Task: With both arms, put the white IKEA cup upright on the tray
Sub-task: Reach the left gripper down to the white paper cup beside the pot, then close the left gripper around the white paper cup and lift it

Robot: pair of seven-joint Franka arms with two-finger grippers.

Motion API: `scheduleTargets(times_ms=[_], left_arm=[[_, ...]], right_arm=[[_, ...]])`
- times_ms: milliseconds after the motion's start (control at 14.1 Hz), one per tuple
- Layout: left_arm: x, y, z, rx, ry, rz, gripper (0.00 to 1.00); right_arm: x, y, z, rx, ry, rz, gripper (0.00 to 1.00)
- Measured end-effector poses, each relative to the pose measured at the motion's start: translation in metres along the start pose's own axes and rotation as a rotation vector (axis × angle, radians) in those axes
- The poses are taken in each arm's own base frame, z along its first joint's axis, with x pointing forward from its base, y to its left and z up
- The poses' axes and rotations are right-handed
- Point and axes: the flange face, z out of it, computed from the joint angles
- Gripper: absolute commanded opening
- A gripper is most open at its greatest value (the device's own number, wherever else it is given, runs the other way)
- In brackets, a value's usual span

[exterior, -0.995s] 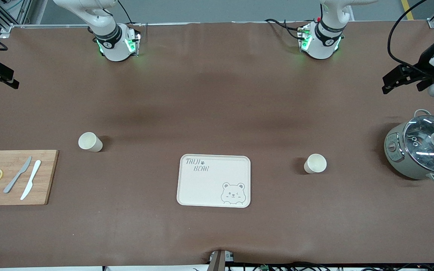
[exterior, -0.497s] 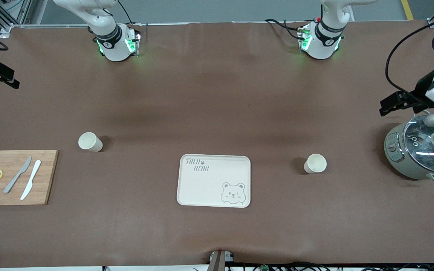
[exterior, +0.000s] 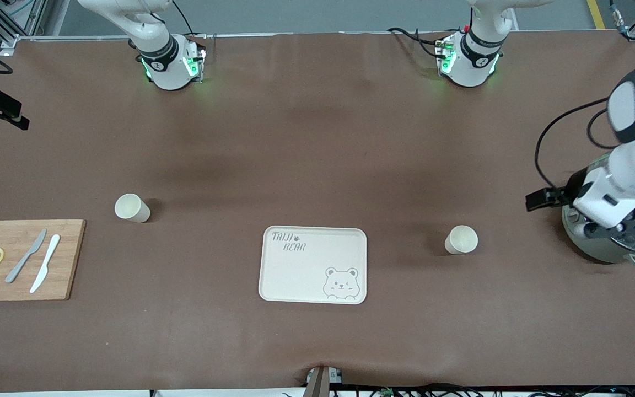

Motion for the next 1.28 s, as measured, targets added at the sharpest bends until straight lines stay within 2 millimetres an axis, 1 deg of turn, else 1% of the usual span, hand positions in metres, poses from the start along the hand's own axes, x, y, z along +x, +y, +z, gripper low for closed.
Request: scheduleTargets(times_ms=[142, 213, 355, 426, 497, 569, 640, 711, 853, 995, 1066, 1137, 1208, 1279], left_arm=[[0.001, 0.003, 0.052, -0.007, -0.001, 0.001, 1.0], [0.0, 0.005, 0.075, -0.016, -0.016, -0.001, 1.0], [0.005, 0.011, 0.118, -0.032, -0.017, -0.002, 1.0], [0.008, 0.017, 0.137, -0.042, -0.009, 0.005, 1.0], [0.01, 0.029, 0.156, -0.054, -0.003, 0.021, 1.0], [0.011, 0.041, 0.169, -0.066, 0.005, 0.038, 0.94], [0.011, 0.053, 0.177, -0.075, 0.009, 0.052, 0.9], [0.009, 0.06, 0.182, -0.079, 0.006, 0.062, 0.88], [0.008, 0.063, 0.189, -0.079, -0.003, 0.066, 0.73], [0.007, 0.058, 0.198, -0.079, -0.008, 0.058, 0.67], [0.006, 0.055, 0.203, -0.079, -0.012, 0.055, 0.62], [0.006, 0.053, 0.208, -0.079, -0.016, 0.052, 0.53], [0.006, 0.052, 0.213, -0.08, -0.021, 0.049, 0.33], [0.006, 0.051, 0.217, -0.08, -0.027, 0.047, 0.1]], right_arm=[[0.0, 0.0, 0.0, 0.0, -0.001, 0.001, 1.0], [0.0, 0.0, 0.0, 0.0, -0.002, 0.001, 1.0], [0.0, 0.0, 0.0, 0.0, -0.003, 0.001, 1.0], [0.0, 0.0, 0.0, 0.0, -0.003, 0.001, 1.0], [0.0, 0.0, 0.0, 0.0, -0.003, 0.001, 1.0], [0.0, 0.001, 0.0, 0.0, -0.003, 0.001, 1.0], [0.0, 0.001, 0.0, 0.0, -0.003, 0.001, 1.0], [0.0, 0.001, 0.0, 0.0, -0.003, 0.001, 1.0], [0.001, 0.001, 0.002, 0.0, -0.005, 0.002, 1.0], [0.005, 0.002, 0.005, 0.0, -0.009, 0.003, 1.0], [0.006, 0.002, 0.006, 0.0, -0.01, 0.003, 1.0], [0.006, 0.002, 0.007, 0.0, -0.012, 0.003, 1.0], [0.007, 0.002, 0.007, 0.0, -0.012, 0.004, 1.0], [0.007, 0.002, 0.007, 0.0, -0.013, 0.004, 1.0]])
